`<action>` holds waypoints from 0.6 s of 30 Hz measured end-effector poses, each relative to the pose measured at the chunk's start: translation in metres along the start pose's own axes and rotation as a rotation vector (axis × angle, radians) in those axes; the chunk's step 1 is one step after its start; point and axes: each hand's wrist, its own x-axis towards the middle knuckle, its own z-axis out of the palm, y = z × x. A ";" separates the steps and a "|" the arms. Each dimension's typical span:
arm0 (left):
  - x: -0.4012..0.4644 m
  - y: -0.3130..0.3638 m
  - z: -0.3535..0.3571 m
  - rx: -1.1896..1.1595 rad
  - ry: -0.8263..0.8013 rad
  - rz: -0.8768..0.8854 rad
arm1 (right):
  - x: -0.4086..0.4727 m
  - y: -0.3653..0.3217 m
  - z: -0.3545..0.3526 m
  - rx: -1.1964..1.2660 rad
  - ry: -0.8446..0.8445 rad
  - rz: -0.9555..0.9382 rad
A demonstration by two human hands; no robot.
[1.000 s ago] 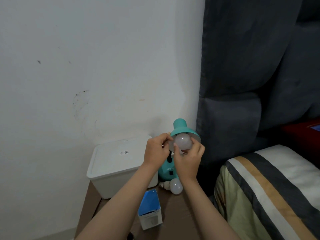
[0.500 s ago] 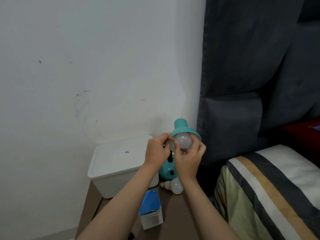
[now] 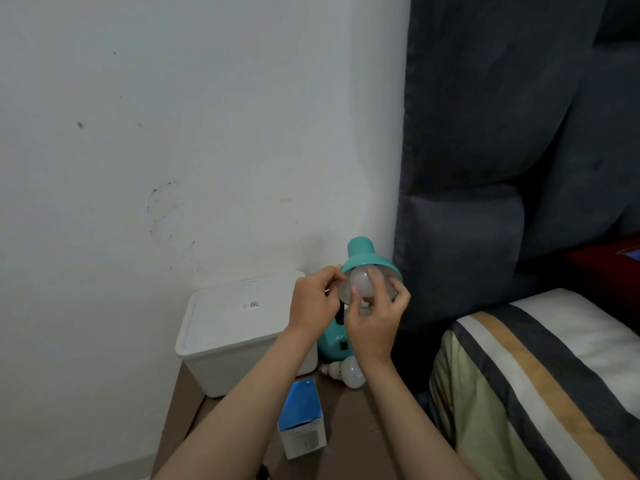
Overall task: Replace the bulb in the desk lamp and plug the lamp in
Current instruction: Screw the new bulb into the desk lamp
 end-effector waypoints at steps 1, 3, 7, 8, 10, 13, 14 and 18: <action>0.000 -0.001 0.000 0.002 0.000 0.000 | -0.001 0.001 0.000 0.004 -0.012 -0.004; 0.000 -0.001 0.001 0.014 -0.004 -0.002 | -0.001 0.001 -0.002 0.021 -0.024 0.023; 0.000 -0.002 0.001 0.015 -0.003 -0.002 | 0.005 -0.007 -0.008 0.027 -0.023 0.199; 0.001 -0.003 0.001 0.012 -0.004 -0.003 | 0.005 -0.007 -0.008 0.023 -0.015 0.196; 0.001 -0.003 0.002 0.005 -0.005 -0.006 | 0.004 -0.005 -0.006 0.024 -0.007 0.135; 0.001 -0.003 0.002 0.000 -0.004 -0.009 | 0.000 0.002 -0.004 0.010 -0.020 0.025; 0.001 -0.004 0.002 0.000 -0.003 -0.008 | -0.001 0.004 -0.004 0.010 -0.027 0.015; 0.001 -0.003 0.002 0.004 -0.004 -0.003 | 0.003 0.000 -0.010 0.044 -0.030 0.136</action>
